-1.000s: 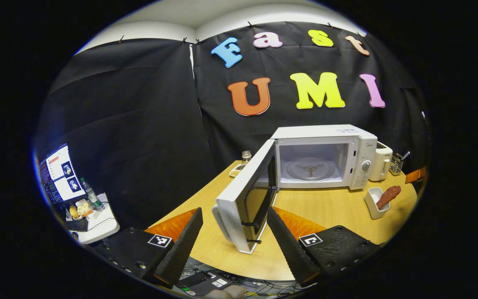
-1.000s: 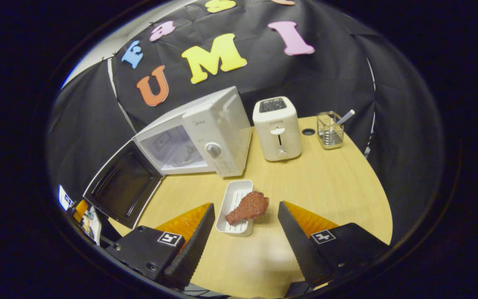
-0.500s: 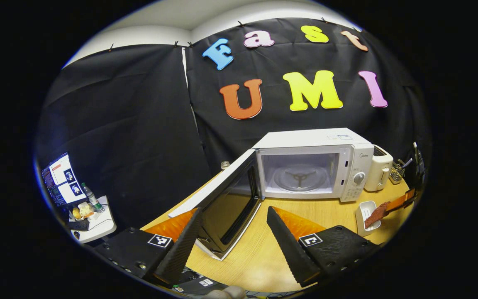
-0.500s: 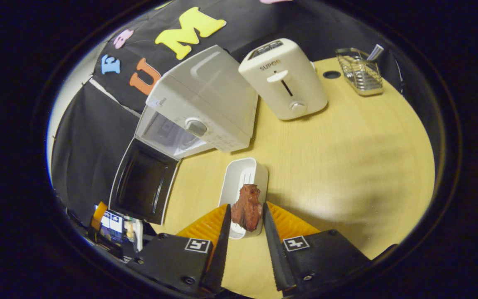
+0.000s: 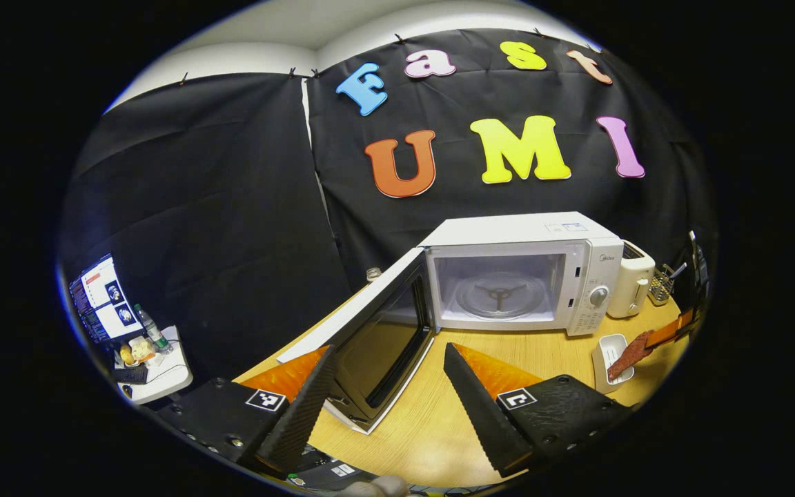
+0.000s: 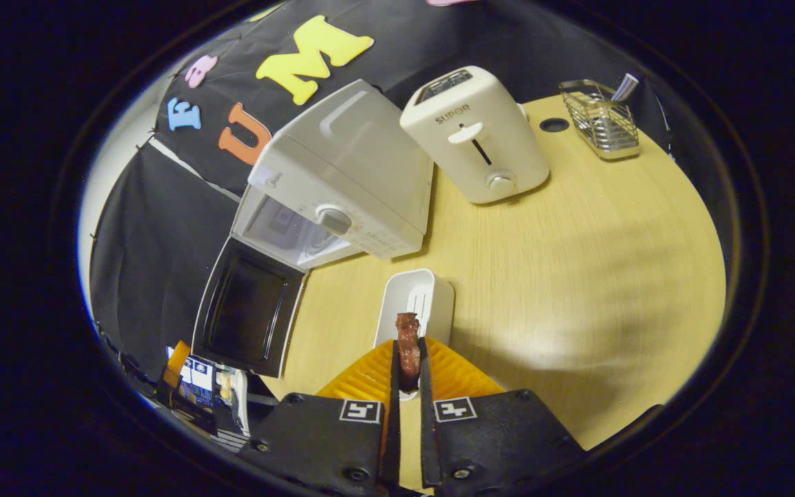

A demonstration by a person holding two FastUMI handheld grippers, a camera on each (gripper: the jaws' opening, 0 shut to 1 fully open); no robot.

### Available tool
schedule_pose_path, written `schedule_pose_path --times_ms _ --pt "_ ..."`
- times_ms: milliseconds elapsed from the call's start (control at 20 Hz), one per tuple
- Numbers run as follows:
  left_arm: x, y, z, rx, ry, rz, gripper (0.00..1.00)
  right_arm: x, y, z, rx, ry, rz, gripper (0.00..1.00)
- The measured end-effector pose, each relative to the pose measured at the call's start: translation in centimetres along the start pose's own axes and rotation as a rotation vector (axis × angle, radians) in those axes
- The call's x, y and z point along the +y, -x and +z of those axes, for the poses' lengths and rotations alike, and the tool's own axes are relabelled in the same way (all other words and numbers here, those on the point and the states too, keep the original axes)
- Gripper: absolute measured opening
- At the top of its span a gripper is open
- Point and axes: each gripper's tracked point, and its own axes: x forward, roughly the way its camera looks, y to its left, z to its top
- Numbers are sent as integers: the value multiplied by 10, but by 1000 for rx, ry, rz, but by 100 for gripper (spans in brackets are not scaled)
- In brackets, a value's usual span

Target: Open the microwave oven with the left hand, put the food in, and close the microwave oven.

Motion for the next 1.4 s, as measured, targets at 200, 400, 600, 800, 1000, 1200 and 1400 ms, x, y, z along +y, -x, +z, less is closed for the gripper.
schedule_pose_path --times_ms 200,400,600,800,1000,1200,1400 --pt "2 -1 -5 -1 11 -63 95 52 26 17 -111 29 17 14" --pt "-3 2 -12 -10 -22 -154 95 114 32 27 -242 -44 48 15" --pt "-14 10 -15 -29 -63 -295 95 160 3 40 -409 -118 38 14" --pt "-6 13 -17 -36 -92 -389 95 193 -48 58 -566 -231 54 14" --pt "20 17 -15 -46 -95 -414 95 218 -111 64 -684 -319 38 14" --pt "44 17 -25 -67 -149 -420 95 245 -181 67 -716 -462 72 14" --pt "60 7 -45 -36 -159 -409 95 235 -236 82 -771 -525 -3 14"
